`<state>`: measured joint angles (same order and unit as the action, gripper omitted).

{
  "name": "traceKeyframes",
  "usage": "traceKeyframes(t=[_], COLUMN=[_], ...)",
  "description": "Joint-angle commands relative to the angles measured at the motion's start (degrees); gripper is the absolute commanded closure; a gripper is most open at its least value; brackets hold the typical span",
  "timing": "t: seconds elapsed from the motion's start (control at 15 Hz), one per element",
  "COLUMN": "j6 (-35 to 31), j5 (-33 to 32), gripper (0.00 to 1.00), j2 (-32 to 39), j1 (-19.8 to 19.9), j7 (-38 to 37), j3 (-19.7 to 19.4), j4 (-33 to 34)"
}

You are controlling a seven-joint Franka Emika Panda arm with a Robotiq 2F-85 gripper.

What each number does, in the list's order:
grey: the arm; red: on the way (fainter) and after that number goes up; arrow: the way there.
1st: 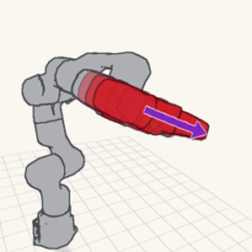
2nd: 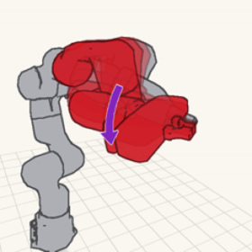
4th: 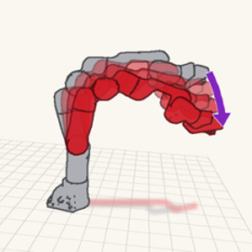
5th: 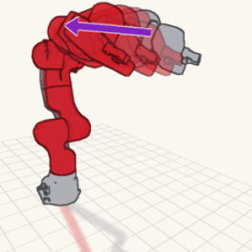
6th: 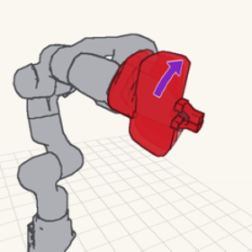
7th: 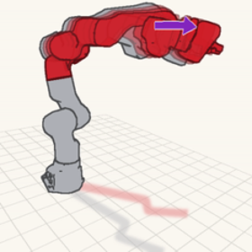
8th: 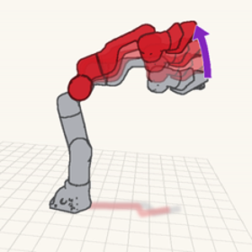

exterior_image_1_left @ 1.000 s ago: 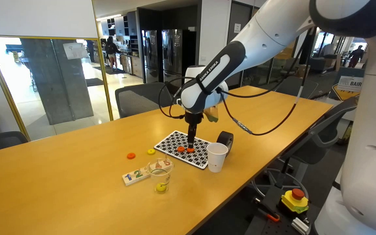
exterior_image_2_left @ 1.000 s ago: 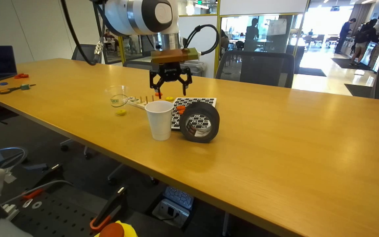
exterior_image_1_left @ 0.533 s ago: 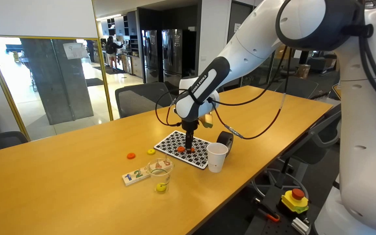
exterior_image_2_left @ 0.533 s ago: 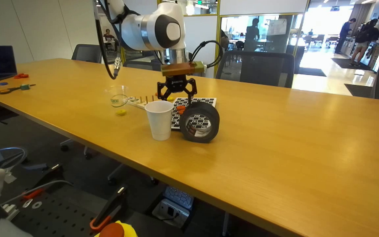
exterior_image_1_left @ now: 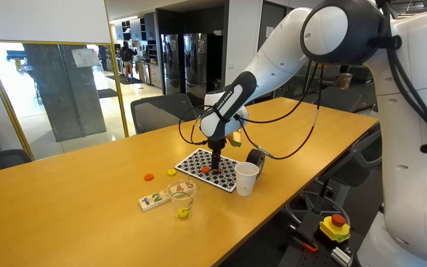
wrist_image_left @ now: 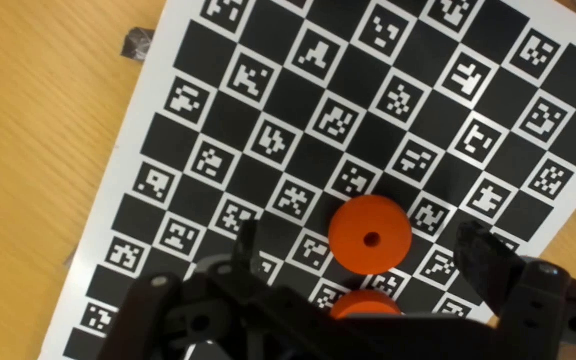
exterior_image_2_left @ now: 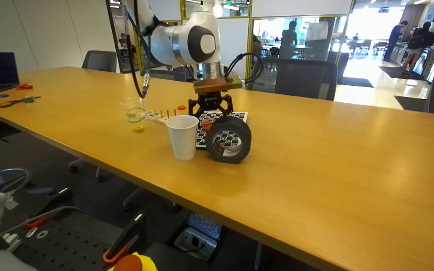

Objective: Put the orange rings in the white cup and put the yellow rings in the clear cup

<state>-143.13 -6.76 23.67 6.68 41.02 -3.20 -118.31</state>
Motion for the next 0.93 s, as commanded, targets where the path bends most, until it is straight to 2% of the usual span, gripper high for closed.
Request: traceKeyframes(t=[0.0, 0.07, 0.13, 0.53, 0.87], j6=[-1.1, -1.2, -1.1, 0.1, 2.6], j5=[-0.5, -0.5, -0.4, -0.2, 2.7], gripper=[0.25, 0.27, 0.34, 0.8, 0.78], j2=[1.1, 1.1, 1.1, 0.5, -6.0], j1=[1.6, 1.7, 1.9, 2.2, 2.9], j7=[0.3, 0.3, 0.4, -0.1, -0.5], j3=[1.4, 1.4, 1.6, 2.0, 2.9], j4=[1.8, 1.9, 1.9, 1.8, -2.6])
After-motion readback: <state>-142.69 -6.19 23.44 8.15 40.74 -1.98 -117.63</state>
